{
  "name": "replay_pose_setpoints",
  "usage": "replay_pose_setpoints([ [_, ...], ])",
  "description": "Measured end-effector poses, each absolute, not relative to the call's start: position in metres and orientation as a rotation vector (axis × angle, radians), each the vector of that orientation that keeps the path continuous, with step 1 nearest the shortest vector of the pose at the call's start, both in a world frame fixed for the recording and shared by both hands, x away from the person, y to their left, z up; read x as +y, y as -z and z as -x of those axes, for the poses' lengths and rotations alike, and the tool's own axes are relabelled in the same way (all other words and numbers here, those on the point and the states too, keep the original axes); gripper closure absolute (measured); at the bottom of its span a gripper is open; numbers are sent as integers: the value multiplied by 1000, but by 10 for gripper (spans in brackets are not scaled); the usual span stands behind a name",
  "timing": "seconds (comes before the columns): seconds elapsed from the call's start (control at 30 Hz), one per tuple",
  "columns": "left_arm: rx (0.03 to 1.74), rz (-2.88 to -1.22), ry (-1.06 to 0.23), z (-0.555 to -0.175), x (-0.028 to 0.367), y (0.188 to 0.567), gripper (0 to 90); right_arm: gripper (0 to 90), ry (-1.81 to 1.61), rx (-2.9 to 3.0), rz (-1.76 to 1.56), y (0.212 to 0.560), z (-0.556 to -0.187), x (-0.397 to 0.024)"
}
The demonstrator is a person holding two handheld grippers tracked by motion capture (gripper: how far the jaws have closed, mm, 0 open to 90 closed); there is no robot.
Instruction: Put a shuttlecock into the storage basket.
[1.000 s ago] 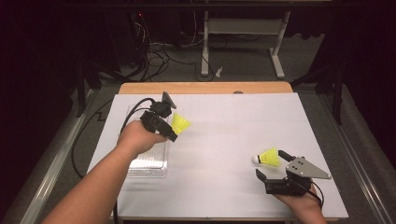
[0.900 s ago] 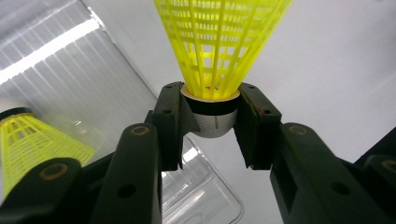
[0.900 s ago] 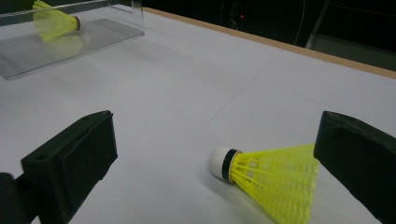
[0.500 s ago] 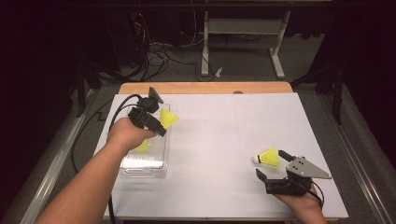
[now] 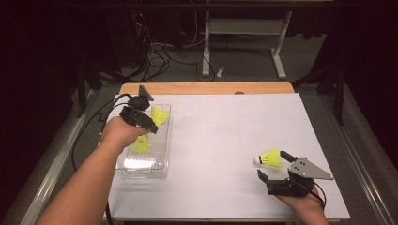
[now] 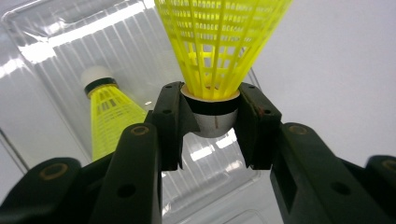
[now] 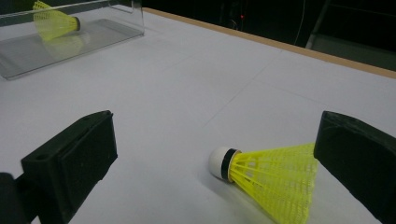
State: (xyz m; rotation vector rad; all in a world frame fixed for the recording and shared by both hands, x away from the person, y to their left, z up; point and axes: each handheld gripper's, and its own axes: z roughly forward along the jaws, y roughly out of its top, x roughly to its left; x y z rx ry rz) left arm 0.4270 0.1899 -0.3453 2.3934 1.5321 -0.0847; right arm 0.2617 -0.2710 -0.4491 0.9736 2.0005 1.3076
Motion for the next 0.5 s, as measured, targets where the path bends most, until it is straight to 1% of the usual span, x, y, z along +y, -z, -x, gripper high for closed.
replay_pose_setpoints([
  [0.23,1555,-2396,73,-430,185,354,645,0,-1307,2002,-973,449,-262,-270],
  [0.5,1573,-2380,100,-434,180,365,645,0,-1305,2003,-970,449,-261,-271],
])
